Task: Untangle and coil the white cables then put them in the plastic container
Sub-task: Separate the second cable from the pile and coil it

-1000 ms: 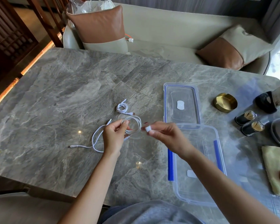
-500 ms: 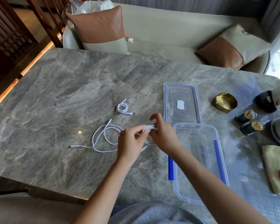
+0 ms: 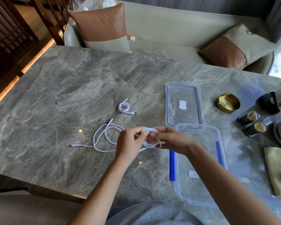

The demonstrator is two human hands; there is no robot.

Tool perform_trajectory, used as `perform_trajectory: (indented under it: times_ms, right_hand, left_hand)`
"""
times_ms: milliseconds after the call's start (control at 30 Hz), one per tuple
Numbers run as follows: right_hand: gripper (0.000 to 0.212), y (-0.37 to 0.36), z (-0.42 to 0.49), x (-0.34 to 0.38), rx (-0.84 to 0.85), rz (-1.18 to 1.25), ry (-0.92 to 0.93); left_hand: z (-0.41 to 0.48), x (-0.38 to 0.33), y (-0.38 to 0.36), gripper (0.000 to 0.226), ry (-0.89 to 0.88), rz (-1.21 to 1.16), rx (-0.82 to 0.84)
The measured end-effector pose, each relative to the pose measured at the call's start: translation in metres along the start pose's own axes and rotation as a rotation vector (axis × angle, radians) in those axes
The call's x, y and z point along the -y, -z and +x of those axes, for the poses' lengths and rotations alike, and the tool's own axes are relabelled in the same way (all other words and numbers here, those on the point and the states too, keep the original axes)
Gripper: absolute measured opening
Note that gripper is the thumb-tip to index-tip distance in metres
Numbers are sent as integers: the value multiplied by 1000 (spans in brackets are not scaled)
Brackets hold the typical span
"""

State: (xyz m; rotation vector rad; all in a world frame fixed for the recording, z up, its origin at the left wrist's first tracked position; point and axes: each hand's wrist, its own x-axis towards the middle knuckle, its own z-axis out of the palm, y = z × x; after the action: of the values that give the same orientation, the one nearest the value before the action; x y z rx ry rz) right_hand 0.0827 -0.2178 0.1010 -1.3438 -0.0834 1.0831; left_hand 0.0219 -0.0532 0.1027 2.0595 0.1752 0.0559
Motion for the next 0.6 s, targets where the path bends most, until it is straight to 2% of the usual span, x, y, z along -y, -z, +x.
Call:
perform_trajectory:
  times_ms: [67,133,367,467,600]
  right_hand:
    - [28,5,0,3,25,206,-37]
    - [20,4,7,4,-52,307,-34]
    - [20,1,33,11,-392,388,113]
    - [29,1,43,15,-511,417,186]
    - [27,2,51,15,-538,479,161]
  left_hand:
    - [2,7,7,13,86,-152,19]
    - [3,11,10,19,147,-269,45]
    - [13,14,11,13,244,-282,140]
    - [21,16,14,14,266,-282,177]
    - [33,23,10,16,377,-404,135]
